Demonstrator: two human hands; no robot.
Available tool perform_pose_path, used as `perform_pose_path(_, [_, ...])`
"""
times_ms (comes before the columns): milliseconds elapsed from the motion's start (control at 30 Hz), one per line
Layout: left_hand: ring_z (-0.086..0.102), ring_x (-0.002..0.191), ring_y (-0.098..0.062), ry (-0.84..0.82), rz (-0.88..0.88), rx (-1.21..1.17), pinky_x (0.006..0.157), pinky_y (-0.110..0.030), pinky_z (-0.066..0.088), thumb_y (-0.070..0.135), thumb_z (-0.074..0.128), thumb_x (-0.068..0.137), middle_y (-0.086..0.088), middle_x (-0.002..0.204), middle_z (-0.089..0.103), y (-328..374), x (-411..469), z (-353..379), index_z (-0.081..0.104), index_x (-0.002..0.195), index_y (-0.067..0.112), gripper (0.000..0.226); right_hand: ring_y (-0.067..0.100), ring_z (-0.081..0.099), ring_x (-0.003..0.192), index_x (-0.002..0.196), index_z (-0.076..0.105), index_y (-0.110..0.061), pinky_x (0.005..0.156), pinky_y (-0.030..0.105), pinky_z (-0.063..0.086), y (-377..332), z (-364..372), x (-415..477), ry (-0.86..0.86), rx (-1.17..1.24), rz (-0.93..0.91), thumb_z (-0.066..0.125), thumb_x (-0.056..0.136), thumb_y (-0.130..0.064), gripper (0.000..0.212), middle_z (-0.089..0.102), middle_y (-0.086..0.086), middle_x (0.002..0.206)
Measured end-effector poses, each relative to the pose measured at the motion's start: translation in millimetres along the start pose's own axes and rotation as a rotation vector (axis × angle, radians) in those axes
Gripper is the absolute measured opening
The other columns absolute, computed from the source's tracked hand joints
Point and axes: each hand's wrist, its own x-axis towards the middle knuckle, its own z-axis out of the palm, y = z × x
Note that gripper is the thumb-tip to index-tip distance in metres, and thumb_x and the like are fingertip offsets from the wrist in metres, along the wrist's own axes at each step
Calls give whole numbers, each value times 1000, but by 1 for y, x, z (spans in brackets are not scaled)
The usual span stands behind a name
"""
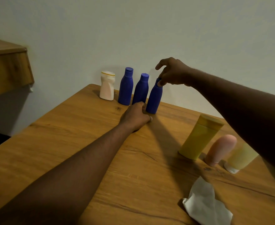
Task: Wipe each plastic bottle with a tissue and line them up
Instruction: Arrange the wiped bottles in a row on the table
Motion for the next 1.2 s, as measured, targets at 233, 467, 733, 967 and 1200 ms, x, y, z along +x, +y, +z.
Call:
perform_pose_path(233, [59, 115, -14, -10, 2, 27, 100, -42, 52, 28, 80, 84, 4, 130, 62, 1, -1, 0, 56, 134, 23, 56, 25, 63, 113, 138, 53, -13, 88, 33, 52, 2, 2, -3, -10, 34, 11, 80, 80, -6, 65, 67, 11, 124])
perform_pose_path(467, [59, 116, -13, -11, -5, 33, 100, -41, 52, 28, 81, 83, 4, 131, 62, 2, -3, -2, 54, 137, 23, 60, 25, 60, 119, 141, 51, -13, 90, 33, 52, 5, 0, -12, -10, 66, -1, 82, 79, -7, 70, 62, 10, 133])
perform_pose_path(733, [60, 116, -8, 83, 6, -189, 99, -31, 51, 12, 79, 86, 2, 133, 65, 14, -26, -11, 59, 137, 18, 55, 19, 58, 114, 134, 58, -17, 75, 24, 49, 6, -33, -53, -26, 87, -22, 84, 78, -12, 61, 60, 6, 132])
perform_pose_path(967, [64, 107, -3, 117, 64, -247, 87, -17, 52, 6, 66, 93, 6, 117, 68, 44, -95, -10, 67, 126, 18, 34, 21, 66, 105, 119, 69, -17, 84, 38, 58, 4, -61, -120, -198, 82, 40, 84, 78, -18, 44, 72, 6, 113])
perform_pose_path(1200, [61, 101, 3, 83, 98, -320, 75, -8, 50, 2, 65, 93, 13, 108, 67, 83, -150, 9, 68, 112, 23, 29, 18, 67, 98, 116, 70, -22, 86, 41, 59, 4, -59, -167, -284, -75, 98, 89, 71, -33, 50, 72, 3, 107])
